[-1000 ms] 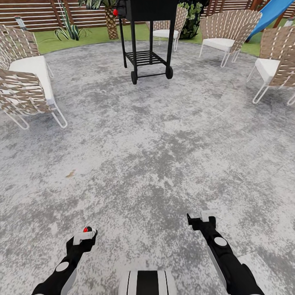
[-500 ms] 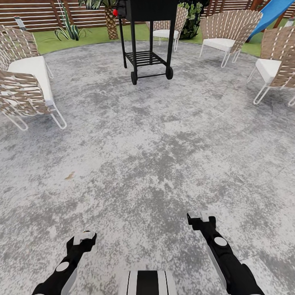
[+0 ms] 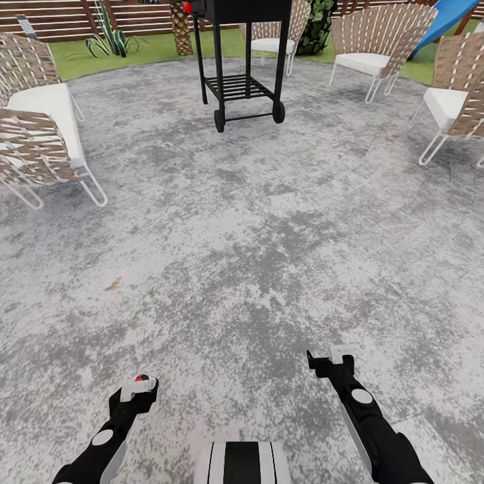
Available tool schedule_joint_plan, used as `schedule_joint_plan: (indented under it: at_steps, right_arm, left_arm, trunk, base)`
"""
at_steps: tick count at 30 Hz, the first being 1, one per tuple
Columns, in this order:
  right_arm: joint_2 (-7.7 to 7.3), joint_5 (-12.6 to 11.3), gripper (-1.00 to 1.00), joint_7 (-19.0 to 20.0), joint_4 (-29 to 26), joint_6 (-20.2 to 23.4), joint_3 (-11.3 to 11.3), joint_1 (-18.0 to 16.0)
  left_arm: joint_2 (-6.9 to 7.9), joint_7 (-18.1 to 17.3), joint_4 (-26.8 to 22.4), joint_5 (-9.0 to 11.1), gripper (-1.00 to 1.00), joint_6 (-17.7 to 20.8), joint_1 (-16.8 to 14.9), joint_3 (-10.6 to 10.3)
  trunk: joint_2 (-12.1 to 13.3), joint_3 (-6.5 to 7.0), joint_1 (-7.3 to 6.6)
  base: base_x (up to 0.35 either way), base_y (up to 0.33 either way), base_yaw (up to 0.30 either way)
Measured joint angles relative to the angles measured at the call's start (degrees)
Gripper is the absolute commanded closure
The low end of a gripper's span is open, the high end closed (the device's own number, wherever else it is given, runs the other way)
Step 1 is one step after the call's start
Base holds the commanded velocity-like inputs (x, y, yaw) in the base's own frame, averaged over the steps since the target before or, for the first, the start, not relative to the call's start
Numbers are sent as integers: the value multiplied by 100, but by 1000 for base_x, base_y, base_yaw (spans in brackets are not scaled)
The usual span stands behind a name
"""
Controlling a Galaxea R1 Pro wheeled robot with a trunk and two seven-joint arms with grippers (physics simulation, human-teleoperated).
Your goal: In the garden, pick up the pesticide atomizer on the floor and spray pesticide onto both trees until each tree trunk is fully covered.
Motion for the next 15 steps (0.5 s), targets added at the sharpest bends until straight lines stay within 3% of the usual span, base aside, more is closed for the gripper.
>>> schedule_joint_plan:
  at_steps: [15]
  right_arm:
    - [0,0,-100,-1,0,0,1,-2]
  left_arm:
    - [-10,0,-1,8,-100,-12,0,0]
  trunk:
    - [0,0,0]
  base:
    - [29,0,0]
